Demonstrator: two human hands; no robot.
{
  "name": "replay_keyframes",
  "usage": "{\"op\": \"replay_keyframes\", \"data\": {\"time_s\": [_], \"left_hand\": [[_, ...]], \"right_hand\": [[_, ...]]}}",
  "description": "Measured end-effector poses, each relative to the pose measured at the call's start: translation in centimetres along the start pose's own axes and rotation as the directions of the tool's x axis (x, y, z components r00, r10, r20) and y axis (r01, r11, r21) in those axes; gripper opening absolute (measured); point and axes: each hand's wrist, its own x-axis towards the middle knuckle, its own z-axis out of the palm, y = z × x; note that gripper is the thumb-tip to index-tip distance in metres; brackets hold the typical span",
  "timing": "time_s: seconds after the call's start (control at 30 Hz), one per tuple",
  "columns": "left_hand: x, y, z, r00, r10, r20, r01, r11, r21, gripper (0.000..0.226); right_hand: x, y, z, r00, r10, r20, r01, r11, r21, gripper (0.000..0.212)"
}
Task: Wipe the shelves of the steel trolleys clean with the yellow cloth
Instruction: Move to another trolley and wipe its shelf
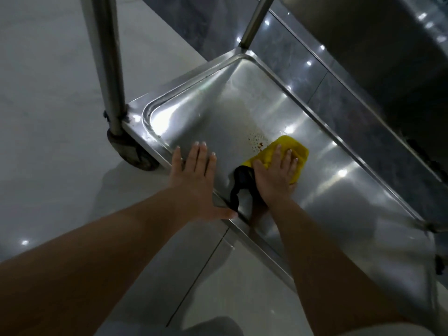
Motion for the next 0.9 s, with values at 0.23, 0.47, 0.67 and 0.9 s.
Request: {"op": "replay_keyframes", "data": {"time_s": [0.23,0.47,0.67,0.9], "left_hand": [[0.5,-2.9,-1.2,0.990,0.093,-0.110,-0.089,0.995,0.035,0.120],[2.6,-6.9,-2.2,0.988,-0.033,-0.151,0.045,0.996,0.078,0.147],[3.0,-6.8,-1.5,0.994,-0.033,-0.106,0.040,0.997,0.063,0.150],[2.9,-6.7,-1.6,0.995,-0.025,-0.097,0.031,0.998,0.059,0.149]], "right_hand": [[3.9,-1.1,-0.4,0.984,-0.173,0.049,0.175,0.984,-0.026,0.071],[1.7,-1.2,-1.1,0.936,-0.345,0.067,0.346,0.938,0.004,0.077],[-3.0,-0.5,0.0,0.890,-0.446,0.091,0.445,0.895,0.037,0.078],[5.5,-4.7,-0.2,0.982,-0.180,0.054,0.178,0.984,0.026,0.072]]}}
